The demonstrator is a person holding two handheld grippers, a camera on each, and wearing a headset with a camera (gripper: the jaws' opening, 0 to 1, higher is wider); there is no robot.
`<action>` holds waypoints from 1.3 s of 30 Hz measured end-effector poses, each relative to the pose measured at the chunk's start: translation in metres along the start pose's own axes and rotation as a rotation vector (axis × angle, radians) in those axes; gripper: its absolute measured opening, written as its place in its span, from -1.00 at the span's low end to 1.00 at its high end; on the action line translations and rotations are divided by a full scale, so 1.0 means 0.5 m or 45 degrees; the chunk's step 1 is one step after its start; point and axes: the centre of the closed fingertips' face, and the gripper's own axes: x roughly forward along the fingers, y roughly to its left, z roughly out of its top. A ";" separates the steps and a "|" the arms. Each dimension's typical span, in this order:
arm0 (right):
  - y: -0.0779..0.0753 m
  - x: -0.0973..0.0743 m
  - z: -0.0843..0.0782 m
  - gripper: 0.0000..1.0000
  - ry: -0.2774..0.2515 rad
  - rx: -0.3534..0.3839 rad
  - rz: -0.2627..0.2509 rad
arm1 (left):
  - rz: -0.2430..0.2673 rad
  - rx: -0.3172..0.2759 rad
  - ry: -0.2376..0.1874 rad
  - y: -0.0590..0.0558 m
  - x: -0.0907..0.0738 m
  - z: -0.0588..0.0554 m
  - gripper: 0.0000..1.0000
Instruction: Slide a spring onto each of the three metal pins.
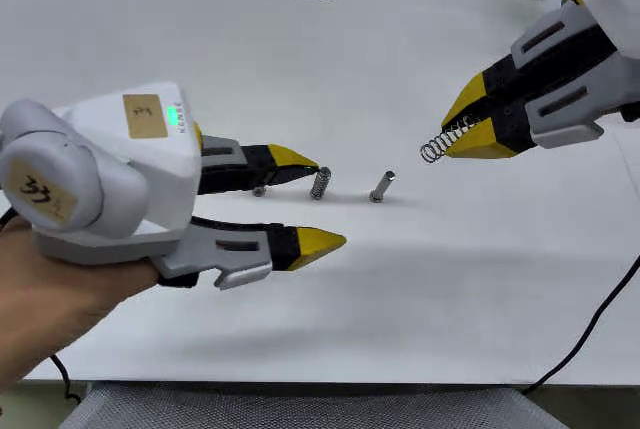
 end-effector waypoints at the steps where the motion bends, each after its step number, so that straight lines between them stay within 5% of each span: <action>1: -0.005 0.005 -0.005 -0.77 0.008 0.008 -0.003 | 0.013 -0.004 0.005 0.005 -0.006 -0.006 -0.11; 15: -0.064 0.077 -0.054 -0.77 0.111 0.067 -0.026 | 0.120 -0.084 0.011 0.067 -0.059 -0.054 0.42; 26: -0.077 0.127 -0.080 -0.76 0.161 0.071 -0.018 | 0.109 -0.112 0.031 0.079 -0.057 -0.079 0.95; 39: -0.076 0.174 -0.094 -0.76 0.184 0.100 0.018 | 0.119 -0.129 0.014 0.085 -0.063 -0.088 1.00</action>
